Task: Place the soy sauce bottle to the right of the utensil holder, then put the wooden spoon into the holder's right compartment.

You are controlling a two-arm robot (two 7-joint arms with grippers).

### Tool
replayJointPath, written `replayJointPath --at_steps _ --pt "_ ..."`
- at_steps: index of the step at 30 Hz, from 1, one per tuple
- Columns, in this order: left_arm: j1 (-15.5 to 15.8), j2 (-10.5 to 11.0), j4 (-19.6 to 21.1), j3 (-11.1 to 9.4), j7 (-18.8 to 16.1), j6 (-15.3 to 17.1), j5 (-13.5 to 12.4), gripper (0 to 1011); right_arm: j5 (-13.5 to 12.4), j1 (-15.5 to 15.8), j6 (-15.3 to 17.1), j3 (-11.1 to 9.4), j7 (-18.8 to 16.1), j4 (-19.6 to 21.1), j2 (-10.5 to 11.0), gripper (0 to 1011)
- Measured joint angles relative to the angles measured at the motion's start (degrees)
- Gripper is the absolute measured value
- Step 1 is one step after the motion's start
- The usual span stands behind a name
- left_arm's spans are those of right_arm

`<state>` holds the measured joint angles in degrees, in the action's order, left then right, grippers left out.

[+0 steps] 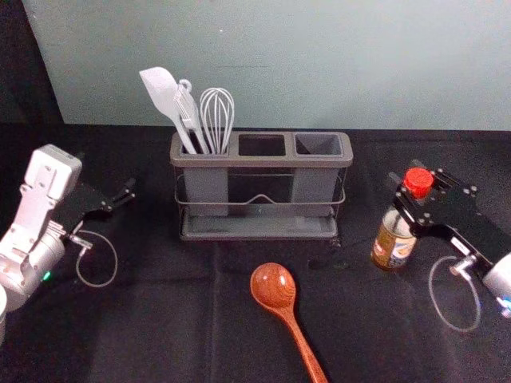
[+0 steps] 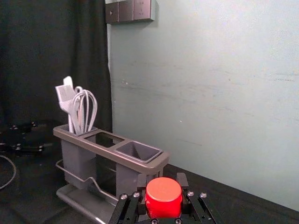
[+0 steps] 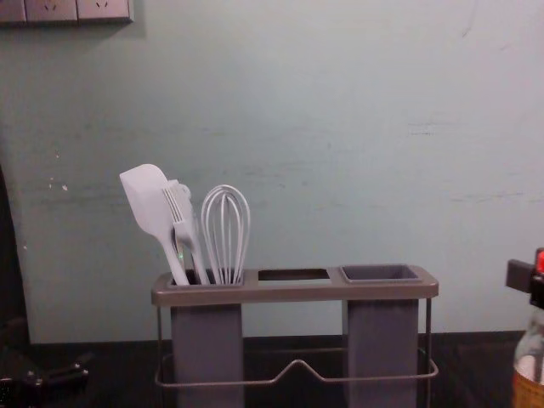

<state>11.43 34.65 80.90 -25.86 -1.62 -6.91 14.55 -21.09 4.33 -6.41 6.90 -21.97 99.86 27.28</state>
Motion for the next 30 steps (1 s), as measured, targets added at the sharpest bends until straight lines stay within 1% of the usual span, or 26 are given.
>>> replayJointPath --at_steps 1,5,7,8,11,12,14,15,18,22,30 --pt "0.0 0.0 0.0 0.0 0.0 0.0 0.0 1005 0.0 -1.1 0.11 0.37 -0.1 -1.17 -0.42 390" --pt "0.0 0.0 0.0 0.0 0.0 0.0 0.0 1005 -0.05 -3.56 0.05 1.18 -0.11 -4.03 -1.76 390" --pt "0.0 0.0 0.0 0.0 0.0 0.0 0.0 1005 -0.19 -5.31 -0.62 1.6 -0.04 -6.29 -2.98 390" --pt "0.0 0.0 0.0 0.0 0.0 0.0 0.0 1005 -0.29 -6.5 -1.24 1.9 0.13 -7.91 -3.94 390" --pt "0.0 0.0 0.0 0.0 0.0 0.0 0.0 1005 -0.21 -8.23 -2.09 2.34 0.54 -10.36 -5.33 390" --pt "0.0 0.0 0.0 0.0 0.0 0.0 -0.01 1005 -0.18 -9.34 -2.64 2.54 0.76 -12.02 -6.2 390" --pt "0.0 0.0 0.0 0.0 0.0 0.0 0.0 1005 -0.14 -10.42 -3.23 2.72 1.01 -13.68 -7.11 390" --pt "0.0 0.0 0.0 0.0 0.0 0.0 0.0 1005 -0.13 -11.4 -3.82 2.86 1.11 -15.23 -7.92 390" --pt "0.0 0.0 0.0 0.0 0.0 0.0 0.0 1005 -0.01 -13.08 -4.68 3.17 1.18 -17.91 -9.27 390" --pt "0.0 0.0 0.0 0.0 0.0 0.0 0.0 1005 0.22 -14.63 -5.37 3.42 1.2 -20.41 -10.48 390" --pt "0.0 0.0 0.0 0.0 0.0 0.0 0.0 1005 0.62 -16.94 -5.84 3.72 1.18 -23.92 -11.97 390"
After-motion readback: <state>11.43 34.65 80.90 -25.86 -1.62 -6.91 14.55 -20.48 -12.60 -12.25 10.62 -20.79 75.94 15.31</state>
